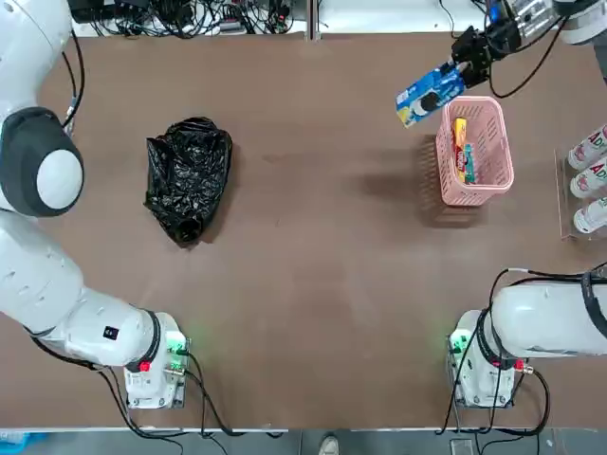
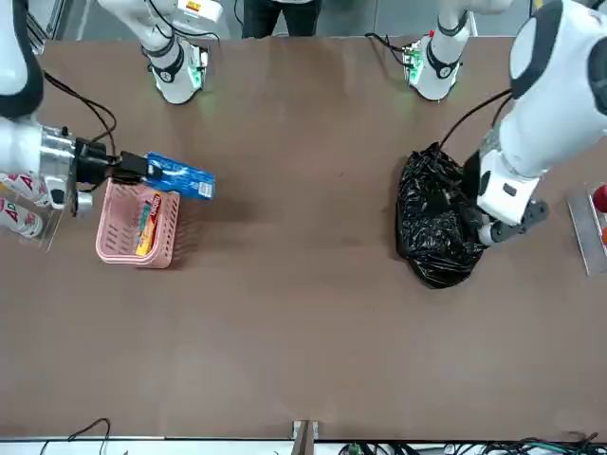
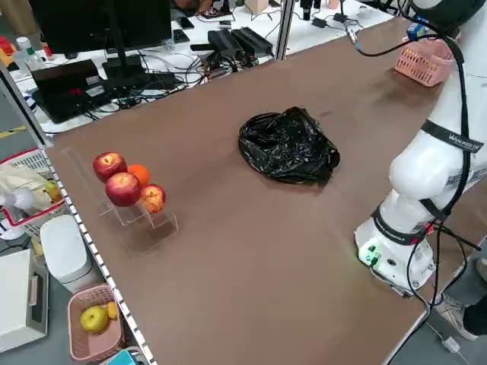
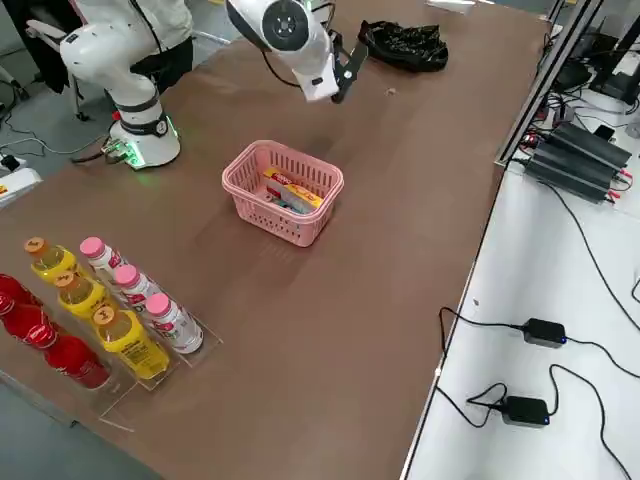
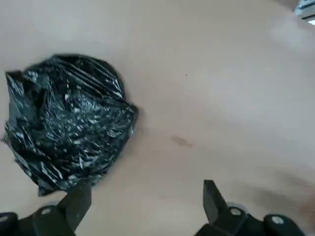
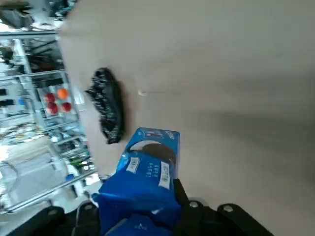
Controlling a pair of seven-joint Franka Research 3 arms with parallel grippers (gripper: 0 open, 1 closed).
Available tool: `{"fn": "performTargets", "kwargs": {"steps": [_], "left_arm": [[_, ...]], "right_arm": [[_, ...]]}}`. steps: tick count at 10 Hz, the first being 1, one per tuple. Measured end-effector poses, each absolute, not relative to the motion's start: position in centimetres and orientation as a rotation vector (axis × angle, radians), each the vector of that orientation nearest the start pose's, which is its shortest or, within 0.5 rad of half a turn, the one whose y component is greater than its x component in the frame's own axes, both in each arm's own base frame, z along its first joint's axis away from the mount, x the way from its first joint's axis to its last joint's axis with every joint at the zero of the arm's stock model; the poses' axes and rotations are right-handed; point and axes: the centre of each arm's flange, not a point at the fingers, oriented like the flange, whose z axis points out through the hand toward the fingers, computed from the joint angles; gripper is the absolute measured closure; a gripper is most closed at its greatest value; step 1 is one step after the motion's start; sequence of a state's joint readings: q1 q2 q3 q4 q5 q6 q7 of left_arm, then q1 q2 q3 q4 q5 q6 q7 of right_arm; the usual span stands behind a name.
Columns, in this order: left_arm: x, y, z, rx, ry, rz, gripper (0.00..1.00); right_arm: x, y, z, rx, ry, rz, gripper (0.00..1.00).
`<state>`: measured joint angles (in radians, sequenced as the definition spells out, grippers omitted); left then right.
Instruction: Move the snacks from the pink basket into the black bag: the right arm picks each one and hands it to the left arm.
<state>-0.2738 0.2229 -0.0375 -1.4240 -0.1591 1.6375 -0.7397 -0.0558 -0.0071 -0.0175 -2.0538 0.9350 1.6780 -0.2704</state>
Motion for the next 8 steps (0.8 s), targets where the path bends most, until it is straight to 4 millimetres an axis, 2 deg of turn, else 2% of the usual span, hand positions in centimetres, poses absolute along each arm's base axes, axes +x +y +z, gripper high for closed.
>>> {"fn": "performTargets", "kwargs": {"steps": [2, 5, 8], "left_arm": [[58.5, -23.2, 56.3, -3.149, -1.006, 0.263, 0.00], [57.7, -27.8, 55.2, -2.908, -1.541, 0.333, 0.00], [56.0, -33.6, 53.8, -2.639, -1.902, 0.478, 0.00]], "right_arm": [[53.1, 6.6, 44.3, -2.093, 0.116, 0.234, 0.53], [53.8, 9.3, 42.8, -1.964, 0.159, 0.264, 0.53], [54.2, 12.5, 40.4, -1.834, 0.211, 0.307, 0.53]]}}
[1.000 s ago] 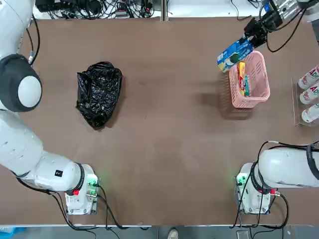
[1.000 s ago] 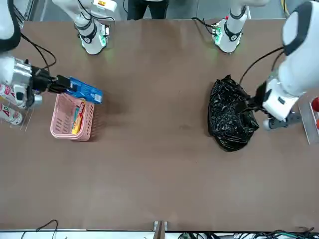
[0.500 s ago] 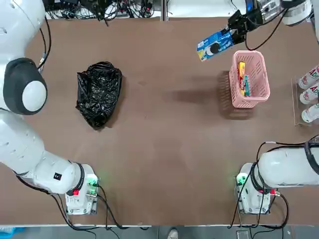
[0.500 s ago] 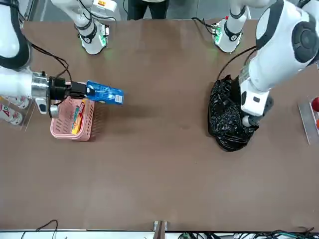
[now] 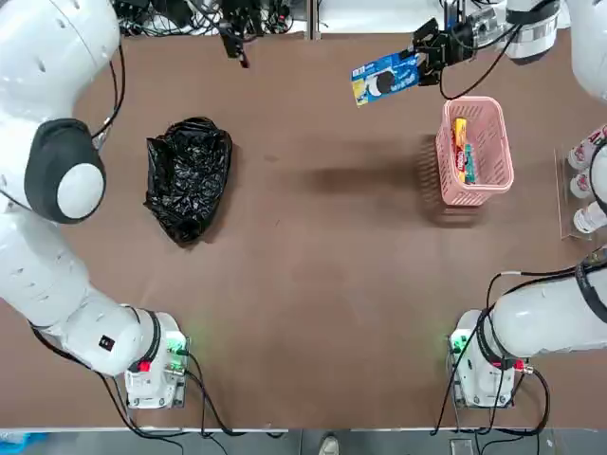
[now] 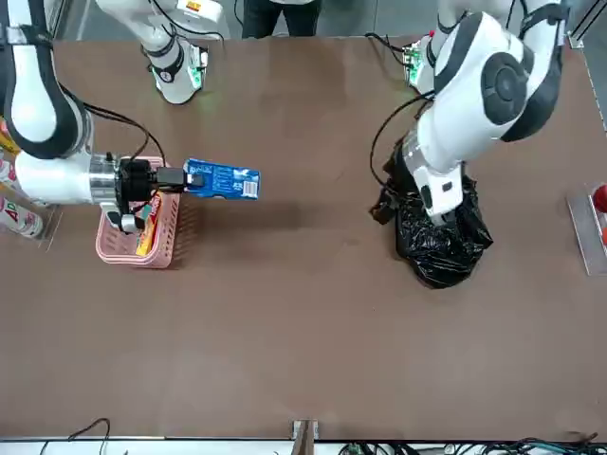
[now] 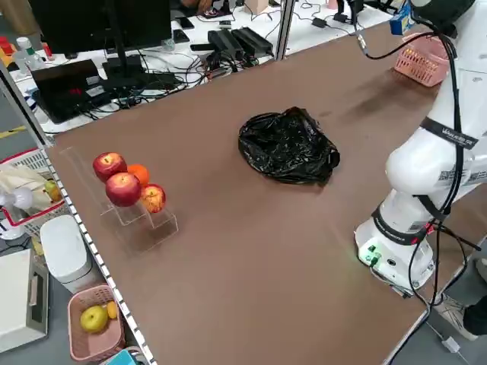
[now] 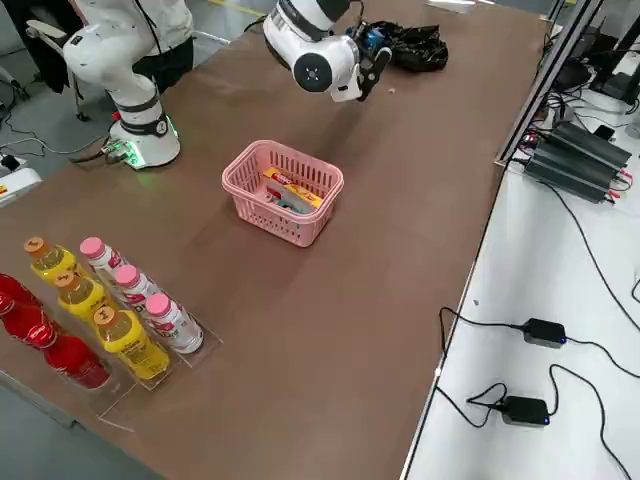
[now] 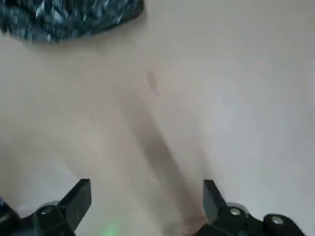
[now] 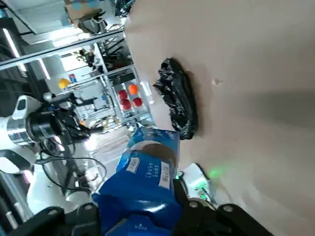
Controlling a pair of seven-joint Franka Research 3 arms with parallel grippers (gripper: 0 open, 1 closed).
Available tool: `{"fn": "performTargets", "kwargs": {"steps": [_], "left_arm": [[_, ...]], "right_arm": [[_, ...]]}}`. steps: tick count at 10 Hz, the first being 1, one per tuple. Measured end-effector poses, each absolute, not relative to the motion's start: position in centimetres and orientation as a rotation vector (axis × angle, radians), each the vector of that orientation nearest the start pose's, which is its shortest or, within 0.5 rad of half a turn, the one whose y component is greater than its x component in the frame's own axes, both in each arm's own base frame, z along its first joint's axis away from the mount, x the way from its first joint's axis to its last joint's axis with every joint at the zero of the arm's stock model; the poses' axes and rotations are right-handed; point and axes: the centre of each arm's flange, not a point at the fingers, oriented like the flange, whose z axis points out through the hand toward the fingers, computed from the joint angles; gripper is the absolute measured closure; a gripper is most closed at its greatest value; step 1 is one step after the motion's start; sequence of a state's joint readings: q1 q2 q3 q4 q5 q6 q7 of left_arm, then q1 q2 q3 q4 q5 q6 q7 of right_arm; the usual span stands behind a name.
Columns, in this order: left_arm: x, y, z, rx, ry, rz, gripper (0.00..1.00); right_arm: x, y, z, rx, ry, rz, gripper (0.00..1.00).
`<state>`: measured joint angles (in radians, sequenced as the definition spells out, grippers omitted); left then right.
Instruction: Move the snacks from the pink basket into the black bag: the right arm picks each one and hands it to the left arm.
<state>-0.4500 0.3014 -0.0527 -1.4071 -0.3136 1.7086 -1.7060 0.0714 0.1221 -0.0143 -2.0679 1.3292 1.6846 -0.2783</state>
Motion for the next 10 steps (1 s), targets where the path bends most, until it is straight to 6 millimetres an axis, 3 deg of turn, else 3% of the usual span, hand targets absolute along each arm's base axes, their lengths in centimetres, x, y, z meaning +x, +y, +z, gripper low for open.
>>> {"fn": "performTargets", "kwargs": {"steps": [3, 5, 7, 9, 10], "left_arm": [[54.8, -38.6, 53.0, -2.400, -2.135, 0.567, 0.00], [55.4, -39.5, 52.7, -2.287, -2.273, 0.686, 0.00], [55.7, -40.8, 51.0, -2.226, -2.314, 0.738, 0.00], [54.6, -43.7, 49.8, -2.234, -2.289, 0.751, 0.00], [54.4, -44.1, 49.7, -2.232, -2.290, 0.742, 0.00]], "right_arm": [[54.5, 15.3, 38.1, -1.739, 0.244, 0.285, 0.53], [54.1, 18.1, 37.5, -1.678, 0.261, 0.234, 0.53], [52.9, 21.1, 36.4, -1.640, 0.280, 0.202, 0.53], [52.3, 23.0, 36.2, -1.596, 0.311, 0.200, 0.53], [52.0, 23.7, 36.0, -1.576, 0.327, 0.195, 0.53]]}}
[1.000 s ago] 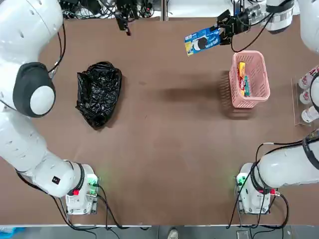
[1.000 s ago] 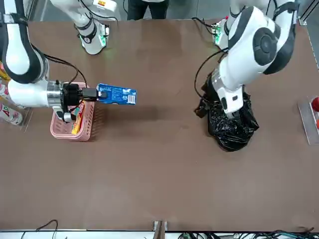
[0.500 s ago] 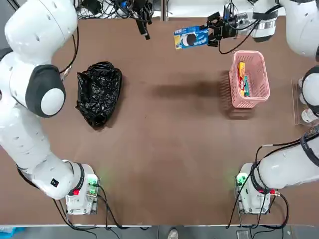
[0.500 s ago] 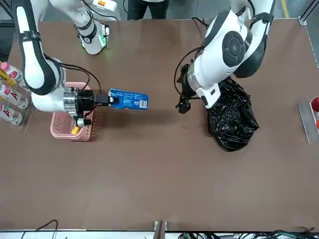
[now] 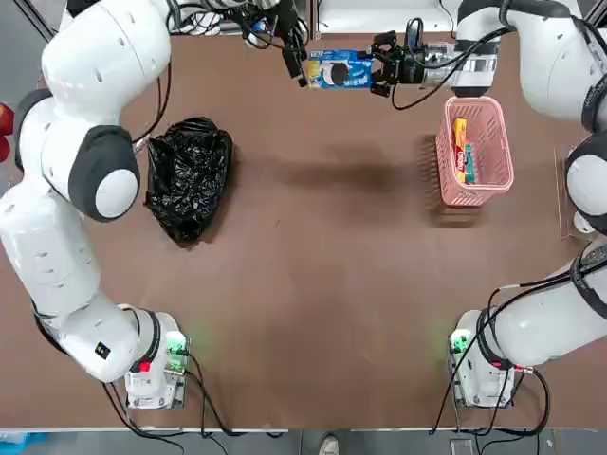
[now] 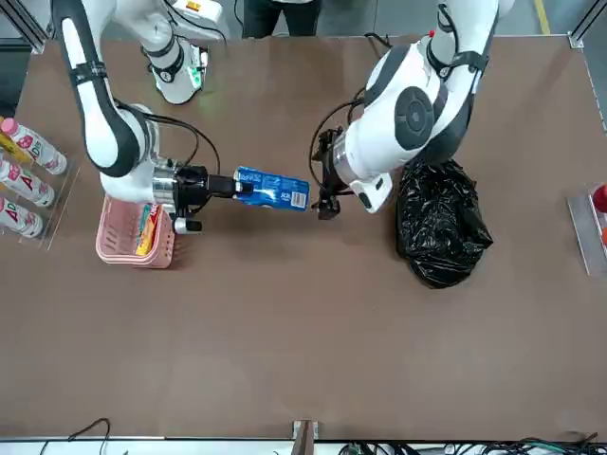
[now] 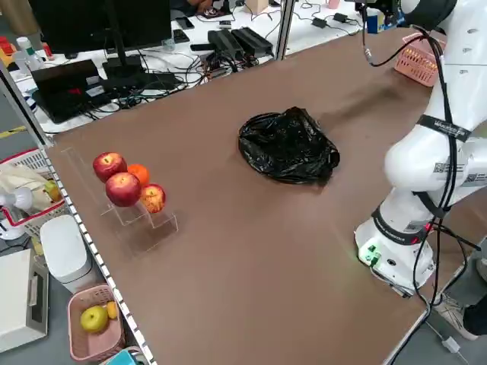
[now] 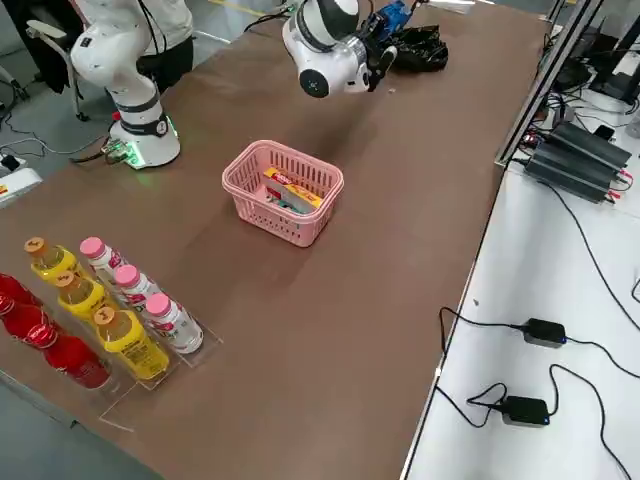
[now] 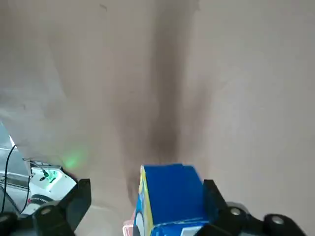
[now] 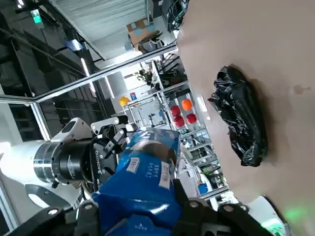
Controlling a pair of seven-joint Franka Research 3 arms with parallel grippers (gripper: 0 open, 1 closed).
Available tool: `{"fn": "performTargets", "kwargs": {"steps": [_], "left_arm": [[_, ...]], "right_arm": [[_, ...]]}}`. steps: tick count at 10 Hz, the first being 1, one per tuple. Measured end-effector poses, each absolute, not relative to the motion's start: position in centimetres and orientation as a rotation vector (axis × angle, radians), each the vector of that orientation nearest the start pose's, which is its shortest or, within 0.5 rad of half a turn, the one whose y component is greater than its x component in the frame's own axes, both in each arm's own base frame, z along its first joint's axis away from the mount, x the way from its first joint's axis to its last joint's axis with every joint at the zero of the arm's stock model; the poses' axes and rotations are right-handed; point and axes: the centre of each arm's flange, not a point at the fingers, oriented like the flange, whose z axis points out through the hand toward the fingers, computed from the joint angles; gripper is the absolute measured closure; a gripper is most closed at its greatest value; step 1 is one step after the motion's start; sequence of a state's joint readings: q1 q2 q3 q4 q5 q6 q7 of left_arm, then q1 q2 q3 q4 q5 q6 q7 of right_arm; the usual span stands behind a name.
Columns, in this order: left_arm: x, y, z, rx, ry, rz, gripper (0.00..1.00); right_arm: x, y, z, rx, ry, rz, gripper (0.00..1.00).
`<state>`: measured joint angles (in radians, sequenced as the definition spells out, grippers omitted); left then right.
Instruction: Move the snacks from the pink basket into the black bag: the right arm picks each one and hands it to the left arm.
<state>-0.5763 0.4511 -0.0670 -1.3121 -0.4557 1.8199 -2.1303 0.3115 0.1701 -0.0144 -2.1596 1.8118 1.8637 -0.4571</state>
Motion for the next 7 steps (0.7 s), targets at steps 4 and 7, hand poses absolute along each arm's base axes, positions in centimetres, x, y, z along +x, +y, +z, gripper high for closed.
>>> {"fn": "performTargets", "kwargs": {"steps": [4, 7], "left_arm": [[55.05, -43.49, 49.92, 2.020, 2.101, -0.670, 0.00], [55.34, -43.13, 49.91, 1.994, 2.131, -0.667, 0.00]], "right_arm": [[51.71, 24.55, 35.77, -1.557, 0.347, 0.170, 0.53], [51.52, 25.07, 35.76, -1.558, 0.335, 0.159, 0.53]]}}
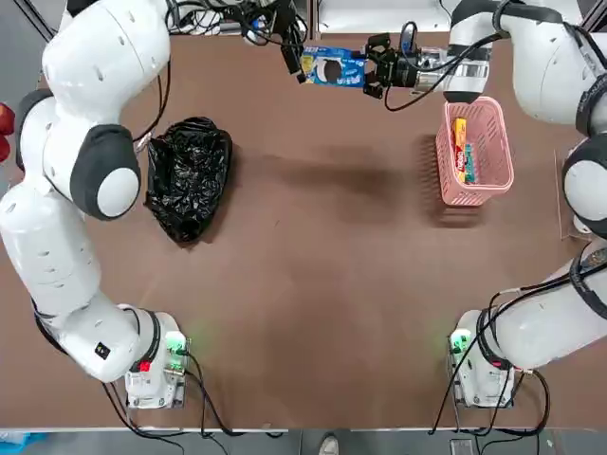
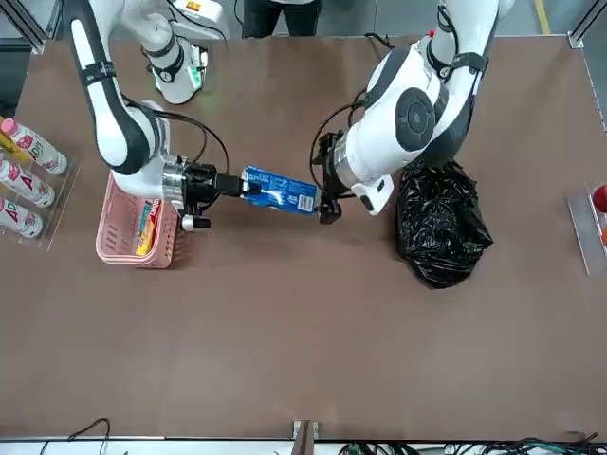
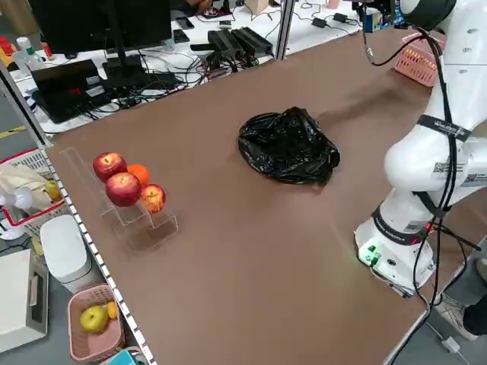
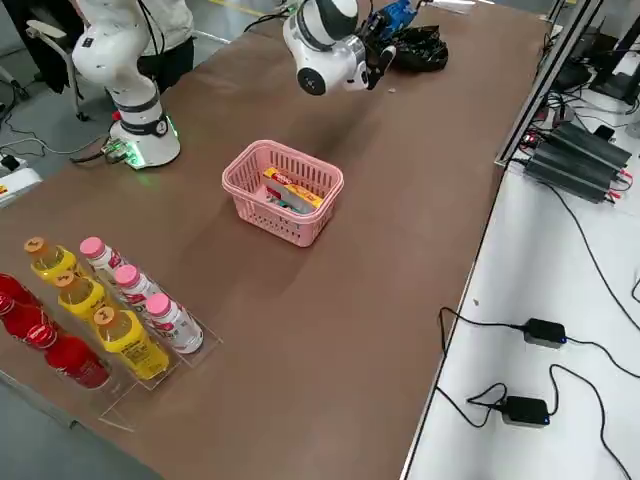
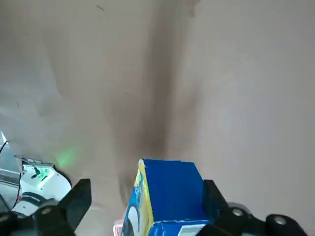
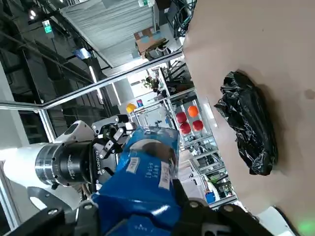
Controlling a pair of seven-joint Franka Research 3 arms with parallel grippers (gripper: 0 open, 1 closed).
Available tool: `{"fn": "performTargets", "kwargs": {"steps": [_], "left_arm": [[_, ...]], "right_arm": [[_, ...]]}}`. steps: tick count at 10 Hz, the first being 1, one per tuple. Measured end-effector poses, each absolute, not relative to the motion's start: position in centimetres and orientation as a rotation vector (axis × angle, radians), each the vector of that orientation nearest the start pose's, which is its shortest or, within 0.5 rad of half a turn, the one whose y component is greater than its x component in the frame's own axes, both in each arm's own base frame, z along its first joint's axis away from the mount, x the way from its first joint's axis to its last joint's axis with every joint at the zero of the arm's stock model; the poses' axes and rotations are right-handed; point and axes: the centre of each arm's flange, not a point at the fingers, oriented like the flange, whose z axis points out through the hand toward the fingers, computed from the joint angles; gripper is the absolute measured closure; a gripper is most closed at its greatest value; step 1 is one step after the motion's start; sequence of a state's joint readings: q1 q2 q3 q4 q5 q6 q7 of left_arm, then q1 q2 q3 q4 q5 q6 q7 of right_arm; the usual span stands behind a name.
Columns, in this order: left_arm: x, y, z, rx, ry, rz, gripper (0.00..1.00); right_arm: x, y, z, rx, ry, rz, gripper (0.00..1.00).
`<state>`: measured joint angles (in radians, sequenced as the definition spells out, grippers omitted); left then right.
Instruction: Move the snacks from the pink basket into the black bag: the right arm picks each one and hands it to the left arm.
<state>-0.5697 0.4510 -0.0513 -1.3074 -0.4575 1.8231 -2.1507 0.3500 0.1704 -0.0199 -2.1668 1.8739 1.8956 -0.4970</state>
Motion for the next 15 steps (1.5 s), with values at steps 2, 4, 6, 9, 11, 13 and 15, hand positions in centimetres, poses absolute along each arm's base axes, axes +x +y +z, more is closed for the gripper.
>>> {"fn": "performTargets", "kwargs": {"steps": [2, 4, 6, 9, 11, 13, 15], "left_arm": [[55.6, -42.8, 49.9, 1.977, 2.148, -0.662, 0.00], [56.0, -42.3, 49.8, 1.982, 2.158, -0.621, 0.00], [55.9, -42.3, 49.5, 2.008, 2.174, -0.552, 0.00], [56.0, -42.2, 49.2, 2.020, 2.185, -0.527, 0.00], [55.6, -42.7, 49.2, 2.030, 2.174, -0.533, 0.00], [54.7, -44.2, 49.6, 2.047, 2.136, -0.546, 0.00], [53.7, -45.6, 50.0, 2.060, 2.099, -0.550, 0.03]], "right_arm": [[51.2, 25.8, 35.8, -1.562, 0.299, 0.145, 0.53], [50.8, 26.8, 36.1, -1.575, 0.260, 0.150, 0.53], [50.4, 27.5, 36.2, -1.577, 0.229, 0.171, 0.53], [50.3, 27.5, 36.3, -1.577, 0.215, 0.181, 0.53], [50.3, 27.5, 36.2, -1.582, 0.205, 0.186, 0.53], [50.2, 27.5, 36.2, -1.582, 0.203, 0.188, 0.53], [50.2, 27.6, 36.2, -1.581, 0.201, 0.189, 0.53]]}}
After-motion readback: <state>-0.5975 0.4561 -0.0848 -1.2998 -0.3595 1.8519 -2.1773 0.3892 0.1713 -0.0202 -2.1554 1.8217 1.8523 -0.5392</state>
